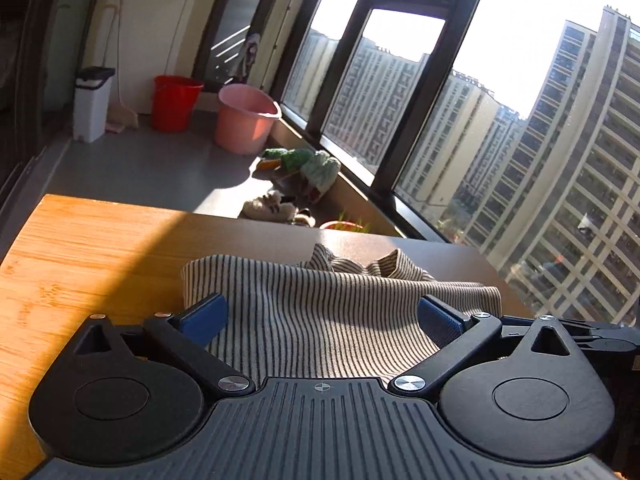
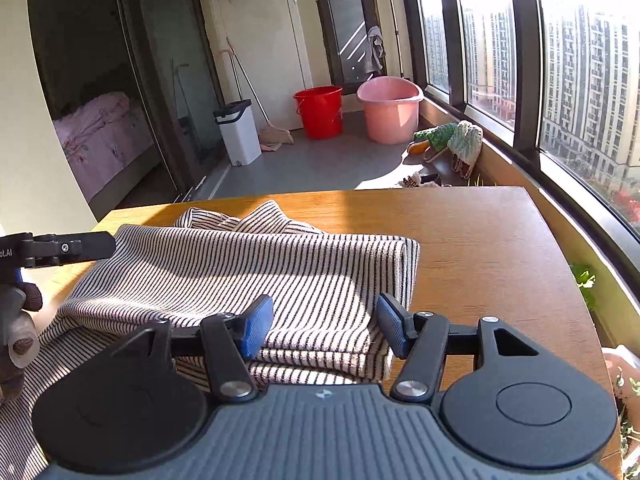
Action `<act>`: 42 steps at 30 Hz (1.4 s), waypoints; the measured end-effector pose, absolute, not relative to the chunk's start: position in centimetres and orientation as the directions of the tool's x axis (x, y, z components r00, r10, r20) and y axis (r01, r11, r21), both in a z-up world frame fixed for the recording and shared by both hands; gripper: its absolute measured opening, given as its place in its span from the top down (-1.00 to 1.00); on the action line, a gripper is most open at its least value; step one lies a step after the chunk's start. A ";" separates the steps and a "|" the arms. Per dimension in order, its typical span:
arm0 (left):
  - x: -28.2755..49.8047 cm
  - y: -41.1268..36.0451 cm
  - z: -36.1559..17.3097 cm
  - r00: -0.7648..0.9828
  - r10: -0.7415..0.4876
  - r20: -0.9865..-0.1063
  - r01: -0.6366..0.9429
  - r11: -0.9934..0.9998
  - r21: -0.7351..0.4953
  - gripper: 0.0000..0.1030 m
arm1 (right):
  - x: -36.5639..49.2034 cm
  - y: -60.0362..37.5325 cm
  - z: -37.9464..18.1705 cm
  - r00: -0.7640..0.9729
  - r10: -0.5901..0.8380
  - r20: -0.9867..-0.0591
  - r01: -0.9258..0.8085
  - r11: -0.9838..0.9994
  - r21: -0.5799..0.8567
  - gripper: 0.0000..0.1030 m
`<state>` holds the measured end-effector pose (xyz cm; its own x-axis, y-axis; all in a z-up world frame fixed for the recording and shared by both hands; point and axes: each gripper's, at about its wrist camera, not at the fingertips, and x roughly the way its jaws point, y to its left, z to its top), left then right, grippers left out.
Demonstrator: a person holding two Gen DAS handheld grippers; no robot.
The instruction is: Fold clothes
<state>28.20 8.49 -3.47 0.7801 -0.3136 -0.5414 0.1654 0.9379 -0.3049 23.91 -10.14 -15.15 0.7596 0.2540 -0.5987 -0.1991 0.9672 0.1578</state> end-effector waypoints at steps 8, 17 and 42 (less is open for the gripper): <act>27.6 9.9 -3.4 0.773 -0.281 -0.569 0.095 0.938 -0.334 -1.00 | 26.5 -9.3 -11.6 0.769 0.289 -0.571 -0.240 0.957 0.163 0.19; 24.5 9.9 -0.8 0.791 -0.351 -0.501 0.187 0.919 -0.348 -1.00 | 35.4 -3.3 -13.6 0.646 0.350 -0.679 -0.321 0.931 0.174 0.19; 22.1 11.5 0.9 0.751 -0.521 -0.406 0.274 0.805 -0.527 -1.00 | 13.5 -7.1 -16.7 0.488 0.669 -0.560 -0.266 0.725 0.635 0.93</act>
<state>22.06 11.50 0.92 0.7507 -0.5213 -0.4059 0.2738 0.8046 -0.5269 13.54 -7.12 -16.68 0.4884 0.6694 -0.5599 -0.2656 0.7252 0.6353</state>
